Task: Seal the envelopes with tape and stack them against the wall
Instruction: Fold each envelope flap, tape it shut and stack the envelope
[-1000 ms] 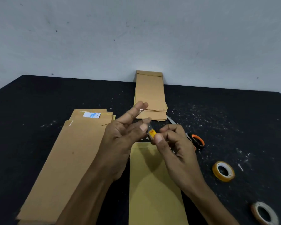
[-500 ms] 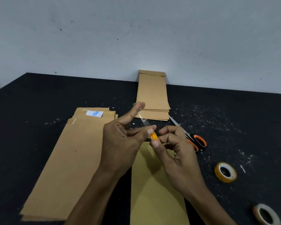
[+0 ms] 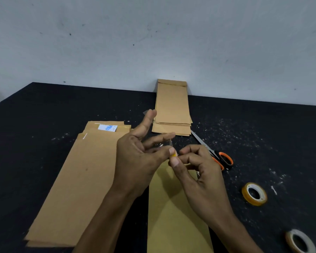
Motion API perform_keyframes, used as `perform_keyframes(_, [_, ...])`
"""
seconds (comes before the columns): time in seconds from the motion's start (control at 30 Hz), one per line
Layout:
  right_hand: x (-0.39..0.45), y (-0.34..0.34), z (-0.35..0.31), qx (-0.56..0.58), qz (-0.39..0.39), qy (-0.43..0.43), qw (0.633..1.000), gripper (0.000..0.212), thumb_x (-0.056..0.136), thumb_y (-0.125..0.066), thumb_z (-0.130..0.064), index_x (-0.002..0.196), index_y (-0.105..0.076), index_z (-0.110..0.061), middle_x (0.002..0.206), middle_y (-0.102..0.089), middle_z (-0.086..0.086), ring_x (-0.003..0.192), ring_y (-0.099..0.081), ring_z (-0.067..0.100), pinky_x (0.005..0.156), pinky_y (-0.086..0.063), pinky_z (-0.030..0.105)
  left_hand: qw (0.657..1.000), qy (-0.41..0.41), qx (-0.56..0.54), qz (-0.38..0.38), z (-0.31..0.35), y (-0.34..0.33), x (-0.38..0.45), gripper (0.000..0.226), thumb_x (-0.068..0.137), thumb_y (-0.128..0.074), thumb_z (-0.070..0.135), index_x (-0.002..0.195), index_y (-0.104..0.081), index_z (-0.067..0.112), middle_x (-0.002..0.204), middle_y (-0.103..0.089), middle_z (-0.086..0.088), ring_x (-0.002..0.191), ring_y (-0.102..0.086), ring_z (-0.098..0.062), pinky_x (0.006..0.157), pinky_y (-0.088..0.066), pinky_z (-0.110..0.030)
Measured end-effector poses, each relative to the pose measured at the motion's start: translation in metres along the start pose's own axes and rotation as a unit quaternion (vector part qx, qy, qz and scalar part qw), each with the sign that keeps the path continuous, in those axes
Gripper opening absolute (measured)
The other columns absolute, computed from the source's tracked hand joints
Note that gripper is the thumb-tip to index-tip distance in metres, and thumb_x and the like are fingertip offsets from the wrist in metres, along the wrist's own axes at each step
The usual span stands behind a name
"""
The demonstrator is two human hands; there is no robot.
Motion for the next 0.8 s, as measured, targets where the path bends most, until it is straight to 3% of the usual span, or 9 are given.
perform_keyframes(0.1, [0.001, 0.003, -0.004, -0.001, 0.001, 0.006, 1.000, 0.030, 0.089, -0.059, -0.051, 0.079, -0.074, -0.028, 0.100, -0.061, -0.004, 0.098, -0.062, 0.017, 0.076, -0.048, 0.017, 1.000, -0.002, 0.012, -0.009, -0.001, -0.004, -0.001, 0.090, 0.073, -0.072, -0.021, 0.150, -0.038, 0.012, 0.122, -0.064, 0.029, 0.103, -0.072, -0.014, 0.078, -0.061, -0.035])
perform_keyframes(0.17, [0.003, 0.011, -0.005, 0.006, 0.014, -0.005, 1.000, 0.026, 0.091, -0.060, -0.047, 0.081, -0.074, -0.027, 0.091, -0.066, -0.008, 0.091, -0.064, 0.014, 0.071, -0.049, 0.016, 0.999, -0.004, 0.031, -0.018, -0.001, -0.005, -0.001, 0.088, 0.074, -0.071, -0.021, 0.149, -0.038, 0.012, 0.100, -0.067, 0.038, 0.100, -0.072, -0.014, 0.079, -0.061, -0.034])
perform_keyframes(0.2, [0.004, 0.020, -0.002, -0.005, 0.032, -0.017, 0.999, 0.023, 0.091, -0.061, -0.043, 0.083, -0.074, -0.026, 0.087, -0.067, -0.009, 0.087, -0.065, 0.012, 0.069, -0.050, 0.018, 0.999, -0.003, 0.040, -0.022, -0.002, -0.004, 0.000, 0.088, 0.073, -0.071, -0.021, 0.148, -0.038, 0.012, 0.098, -0.066, 0.040, 0.100, -0.072, -0.013, 0.078, -0.061, -0.035])
perform_keyframes(0.3, [0.011, 0.056, 0.006, -0.220, 0.113, -0.038, 0.968, 0.006, 0.092, -0.064, -0.026, 0.092, -0.070, -0.025, 0.092, -0.065, -0.011, 0.088, -0.063, 0.009, 0.074, -0.053, 0.029, 0.998, 0.008, 0.059, -0.038, -0.005, -0.003, 0.001, 0.090, 0.072, -0.072, -0.022, 0.149, -0.040, 0.012, 0.118, -0.063, 0.036, 0.099, -0.072, -0.013, 0.075, -0.063, -0.039])
perform_keyframes(0.4, [0.021, 0.064, 0.029, -0.432, 0.024, -0.130, 0.892, 0.013, 0.095, -0.062, -0.024, 0.107, -0.068, -0.021, 0.110, -0.058, -0.002, 0.103, -0.055, 0.019, 0.081, -0.053, 0.041, 0.994, 0.019, 0.078, -0.071, -0.005, -0.008, -0.001, 0.090, 0.073, -0.072, -0.021, 0.149, -0.040, 0.015, 0.140, -0.051, 0.021, 0.097, -0.072, -0.011, 0.072, -0.063, -0.040])
perform_keyframes(0.5, [0.025, 0.065, 0.034, -0.456, -0.019, -0.190, 0.869, 0.016, 0.093, -0.067, -0.031, 0.104, -0.066, -0.020, 0.109, -0.059, 0.003, 0.100, -0.058, 0.024, 0.081, -0.055, 0.045, 0.990, 0.019, 0.088, -0.105, -0.005, -0.014, -0.003, 0.087, 0.075, -0.071, -0.020, 0.149, -0.040, 0.014, 0.149, -0.043, 0.014, 0.097, -0.072, -0.009, 0.069, -0.063, -0.035])
perform_keyframes(0.63, [0.031, 0.065, 0.029, -0.489, -0.033, -0.213, 0.845, 0.032, 0.087, -0.072, -0.046, 0.098, -0.060, -0.019, 0.100, -0.059, 0.005, 0.093, -0.060, 0.029, 0.073, -0.050, 0.037, 0.988, 0.034, 0.080, -0.131, -0.007, -0.019, -0.005, 0.089, 0.075, -0.070, -0.021, 0.149, -0.040, 0.017, 0.153, -0.041, 0.010, 0.099, -0.072, -0.010, 0.070, -0.063, -0.038])
perform_keyframes(0.8, [0.031, 0.071, 0.031, -0.430, -0.001, -0.230, 0.873, 0.022, 0.091, -0.072, -0.032, 0.091, -0.063, -0.012, 0.095, -0.059, 0.010, 0.086, -0.060, 0.031, 0.077, -0.056, 0.045, 0.986, 0.037, 0.079, -0.141, -0.007, -0.017, -0.005, 0.089, 0.075, -0.070, -0.021, 0.149, -0.040, 0.019, 0.155, -0.040, 0.007, 0.099, -0.072, -0.010, 0.069, -0.063, -0.036])
Point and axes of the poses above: each hand's wrist, its own x-axis towards the middle knuckle, its own y-axis out of the back of the hand, z = x × y, the point moved 9 cm from there along x, towards the middle knuckle
